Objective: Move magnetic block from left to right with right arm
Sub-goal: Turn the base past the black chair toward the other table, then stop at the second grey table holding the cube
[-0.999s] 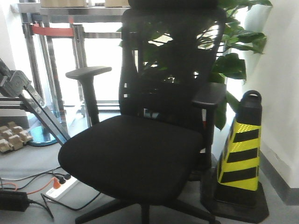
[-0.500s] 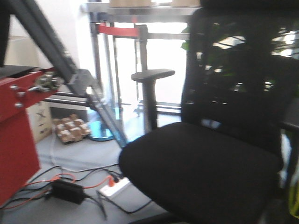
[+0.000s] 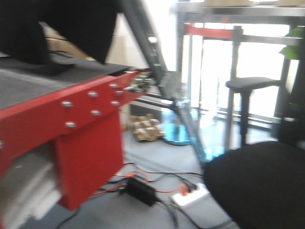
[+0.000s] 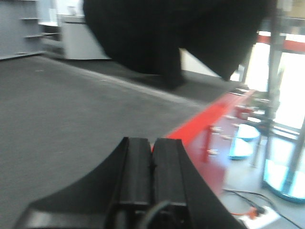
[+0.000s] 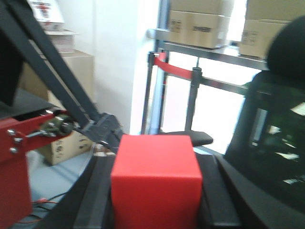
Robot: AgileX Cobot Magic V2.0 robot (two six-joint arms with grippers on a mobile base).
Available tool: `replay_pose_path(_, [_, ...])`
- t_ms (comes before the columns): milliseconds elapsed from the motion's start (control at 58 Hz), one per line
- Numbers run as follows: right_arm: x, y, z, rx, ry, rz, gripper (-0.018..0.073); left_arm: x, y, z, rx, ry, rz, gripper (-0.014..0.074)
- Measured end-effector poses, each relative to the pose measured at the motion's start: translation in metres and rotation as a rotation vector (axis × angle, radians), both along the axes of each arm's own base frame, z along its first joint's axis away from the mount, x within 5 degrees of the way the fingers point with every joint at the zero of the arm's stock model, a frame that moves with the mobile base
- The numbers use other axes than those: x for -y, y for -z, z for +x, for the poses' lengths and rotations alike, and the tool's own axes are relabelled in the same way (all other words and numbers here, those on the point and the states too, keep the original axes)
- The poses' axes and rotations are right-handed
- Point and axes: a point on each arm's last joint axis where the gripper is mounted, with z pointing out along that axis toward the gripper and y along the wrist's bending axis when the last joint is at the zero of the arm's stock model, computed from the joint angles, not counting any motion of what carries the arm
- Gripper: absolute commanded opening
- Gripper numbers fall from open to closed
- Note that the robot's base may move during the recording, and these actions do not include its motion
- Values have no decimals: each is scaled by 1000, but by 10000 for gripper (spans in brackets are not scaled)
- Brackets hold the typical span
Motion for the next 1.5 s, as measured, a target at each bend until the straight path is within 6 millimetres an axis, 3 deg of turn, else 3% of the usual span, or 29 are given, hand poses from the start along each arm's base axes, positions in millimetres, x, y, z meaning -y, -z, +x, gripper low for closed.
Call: replay_pose_path(1499, [0, 0, 0, 0, 0, 0, 276, 0, 0, 0, 0, 0, 0, -117])
